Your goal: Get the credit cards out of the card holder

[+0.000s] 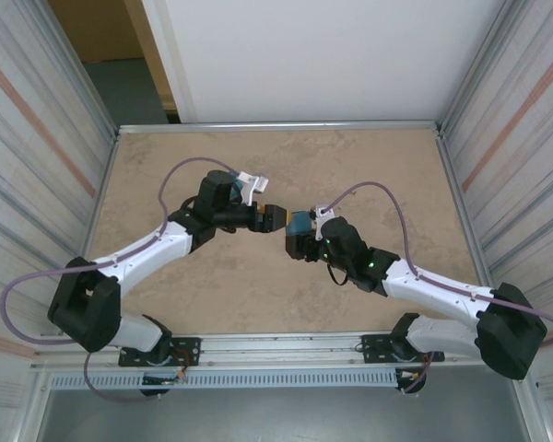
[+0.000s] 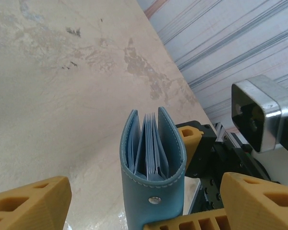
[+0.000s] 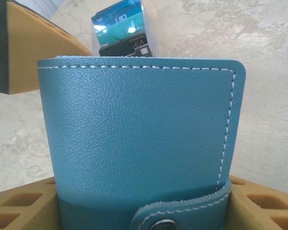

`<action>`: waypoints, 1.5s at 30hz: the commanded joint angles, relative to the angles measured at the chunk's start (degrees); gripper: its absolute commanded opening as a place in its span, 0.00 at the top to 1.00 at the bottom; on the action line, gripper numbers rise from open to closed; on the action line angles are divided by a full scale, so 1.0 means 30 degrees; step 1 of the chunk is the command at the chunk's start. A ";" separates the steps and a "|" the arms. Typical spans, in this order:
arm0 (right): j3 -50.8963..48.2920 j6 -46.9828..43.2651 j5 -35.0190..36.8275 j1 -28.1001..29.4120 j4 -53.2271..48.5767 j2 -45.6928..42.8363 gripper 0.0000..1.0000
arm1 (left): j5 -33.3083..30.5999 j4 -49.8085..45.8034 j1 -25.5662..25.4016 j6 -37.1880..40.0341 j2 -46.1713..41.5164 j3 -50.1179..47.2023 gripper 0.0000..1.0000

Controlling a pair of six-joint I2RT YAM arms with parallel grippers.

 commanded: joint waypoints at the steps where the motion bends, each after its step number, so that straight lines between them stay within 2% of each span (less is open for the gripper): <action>1: 0.0811 -0.0714 -0.0412 0.0138 0.0798 0.0011 0.32 | 0.1071 0.0353 -0.0201 0.0298 0.0368 0.0600 0.20; 4: 0.1086 -0.0821 -0.0629 0.0159 0.0756 0.0234 0.32 | 0.1296 0.0230 -0.0312 0.0370 0.0662 0.0693 0.23; 13: 0.1267 -0.0738 -0.0897 0.0169 0.1158 0.0533 0.32 | 0.1566 0.0511 -0.0349 0.0253 0.0968 0.0486 0.46; 19: 0.1181 -0.0089 -0.0901 0.0171 0.1519 0.0359 0.30 | 0.1618 0.0640 -0.0342 0.0676 0.0617 0.0454 0.73; 22: 0.1356 0.0048 -0.0935 0.0135 0.1195 0.0056 0.24 | 0.1553 0.0571 -0.0309 0.0932 0.0456 0.0536 0.86; 26: 0.2116 0.0184 -0.2759 -0.0418 -0.0184 -0.0638 0.03 | 0.1829 -0.0044 0.0331 0.1415 0.0113 0.0624 1.00; 27: 0.2234 0.0148 -0.3345 -0.0582 -0.0396 -0.0887 0.00 | 0.2034 -0.0168 0.0627 0.1570 -0.0080 0.0610 1.00; 33: 0.2701 0.0726 -0.6648 -0.2623 -0.2011 -0.2555 0.01 | 0.4102 -0.1661 0.2200 0.3734 -0.1491 0.0727 1.00; 39: 0.2270 0.3089 -1.2102 -0.6561 -0.0980 -0.3816 0.01 | 0.5922 -0.2494 0.2207 0.5609 -0.2409 0.1012 1.00; 45: 0.3213 0.2037 -1.4070 -0.7007 -0.2131 -0.4095 0.00 | 0.7603 -0.1792 0.1923 0.5995 -0.2815 0.0990 1.00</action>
